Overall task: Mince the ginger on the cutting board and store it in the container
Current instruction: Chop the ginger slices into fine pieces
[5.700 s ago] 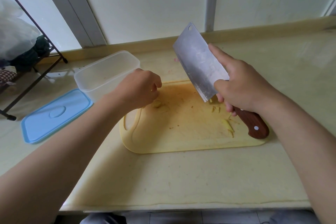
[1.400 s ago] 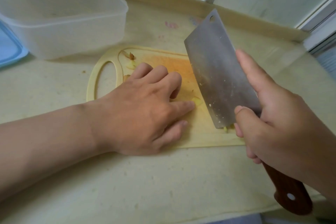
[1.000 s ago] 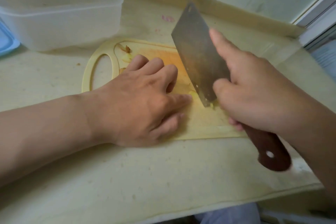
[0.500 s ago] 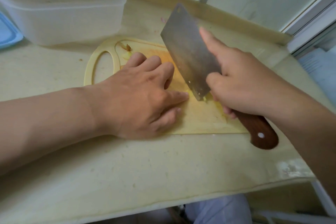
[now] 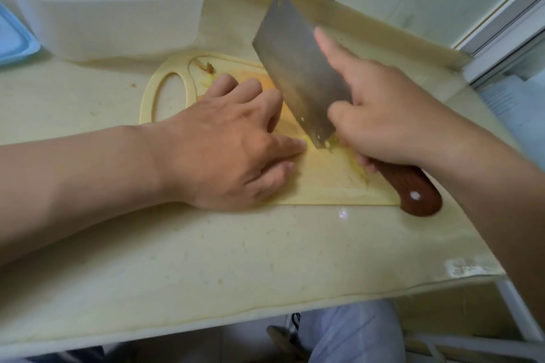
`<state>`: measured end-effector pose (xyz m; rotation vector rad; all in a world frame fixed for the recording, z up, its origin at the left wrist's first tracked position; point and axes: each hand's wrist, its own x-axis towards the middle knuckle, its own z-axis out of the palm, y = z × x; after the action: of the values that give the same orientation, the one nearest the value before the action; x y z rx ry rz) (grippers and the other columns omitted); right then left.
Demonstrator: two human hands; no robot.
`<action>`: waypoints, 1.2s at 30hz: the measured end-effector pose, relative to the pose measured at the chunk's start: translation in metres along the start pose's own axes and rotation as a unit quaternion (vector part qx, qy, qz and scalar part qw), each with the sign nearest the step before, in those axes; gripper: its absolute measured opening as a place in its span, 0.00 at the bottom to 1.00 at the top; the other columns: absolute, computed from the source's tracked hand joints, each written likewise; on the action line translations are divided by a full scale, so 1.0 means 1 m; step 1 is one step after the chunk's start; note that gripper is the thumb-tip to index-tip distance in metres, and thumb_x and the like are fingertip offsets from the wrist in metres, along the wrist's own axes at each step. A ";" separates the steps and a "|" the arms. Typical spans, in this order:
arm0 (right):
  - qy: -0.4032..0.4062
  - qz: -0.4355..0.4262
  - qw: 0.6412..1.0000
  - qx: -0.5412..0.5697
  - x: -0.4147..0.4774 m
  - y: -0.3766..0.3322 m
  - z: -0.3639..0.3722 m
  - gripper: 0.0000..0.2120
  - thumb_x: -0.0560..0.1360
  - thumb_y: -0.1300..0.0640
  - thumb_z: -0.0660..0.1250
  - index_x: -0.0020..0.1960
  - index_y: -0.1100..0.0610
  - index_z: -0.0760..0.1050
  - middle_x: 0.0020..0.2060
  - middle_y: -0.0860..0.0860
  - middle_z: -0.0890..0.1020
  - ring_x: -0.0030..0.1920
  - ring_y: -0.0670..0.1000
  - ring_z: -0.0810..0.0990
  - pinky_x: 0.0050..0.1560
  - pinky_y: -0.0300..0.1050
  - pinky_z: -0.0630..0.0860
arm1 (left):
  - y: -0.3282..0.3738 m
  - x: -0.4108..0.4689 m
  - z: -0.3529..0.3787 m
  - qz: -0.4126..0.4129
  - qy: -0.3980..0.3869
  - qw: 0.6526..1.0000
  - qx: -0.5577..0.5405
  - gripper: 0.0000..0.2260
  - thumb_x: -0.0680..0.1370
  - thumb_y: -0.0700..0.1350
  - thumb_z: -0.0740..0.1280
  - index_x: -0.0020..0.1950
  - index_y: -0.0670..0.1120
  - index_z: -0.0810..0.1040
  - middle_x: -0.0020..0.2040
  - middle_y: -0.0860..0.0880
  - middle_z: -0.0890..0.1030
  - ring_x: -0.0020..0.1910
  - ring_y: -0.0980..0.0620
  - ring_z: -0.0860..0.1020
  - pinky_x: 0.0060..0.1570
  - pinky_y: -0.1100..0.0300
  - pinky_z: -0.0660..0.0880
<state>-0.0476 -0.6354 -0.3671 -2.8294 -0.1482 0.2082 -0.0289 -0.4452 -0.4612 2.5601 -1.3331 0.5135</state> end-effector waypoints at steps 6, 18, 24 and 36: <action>0.102 0.002 0.992 0.076 -0.037 0.017 0.021 0.43 0.80 0.63 0.58 0.79 0.26 0.44 0.32 0.62 0.81 0.26 0.61 0.79 0.27 0.59 0.80 | 0.000 -0.001 0.000 -0.002 -0.004 1.000 0.009 0.24 0.80 0.60 0.52 0.66 0.55 0.80 0.46 0.45 0.71 0.43 0.44 0.69 0.48 0.46 0.67; 0.054 -0.021 0.998 0.022 -0.001 0.003 0.010 0.44 0.77 0.64 0.58 0.82 0.32 0.46 0.29 0.54 0.81 0.22 0.52 0.80 0.26 0.49 0.81 | 0.001 0.000 -0.002 0.000 0.002 1.000 -0.001 0.24 0.81 0.60 0.50 0.64 0.54 0.81 0.45 0.46 0.71 0.42 0.44 0.69 0.48 0.46 0.68; 0.080 0.020 0.995 0.063 -0.048 0.017 0.015 0.43 0.80 0.61 0.59 0.77 0.22 0.44 0.31 0.63 0.81 0.26 0.62 0.79 0.29 0.58 0.81 | 0.001 0.000 0.000 -0.005 0.000 1.000 0.001 0.24 0.80 0.59 0.51 0.65 0.54 0.81 0.45 0.45 0.72 0.42 0.44 0.69 0.48 0.45 0.68; 0.092 -0.022 0.995 0.045 -0.019 0.010 0.017 0.43 0.78 0.64 0.58 0.82 0.31 0.45 0.28 0.57 0.81 0.24 0.56 0.80 0.27 0.53 0.81 | 0.001 0.000 -0.002 -0.007 -0.004 1.000 0.011 0.25 0.80 0.60 0.49 0.65 0.55 0.80 0.45 0.45 0.72 0.43 0.45 0.68 0.48 0.46 0.67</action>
<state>-0.0679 -0.6421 -0.3838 -2.7355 -0.1558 -0.0538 -0.0306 -0.4449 -0.4597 2.5890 -1.3188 0.5183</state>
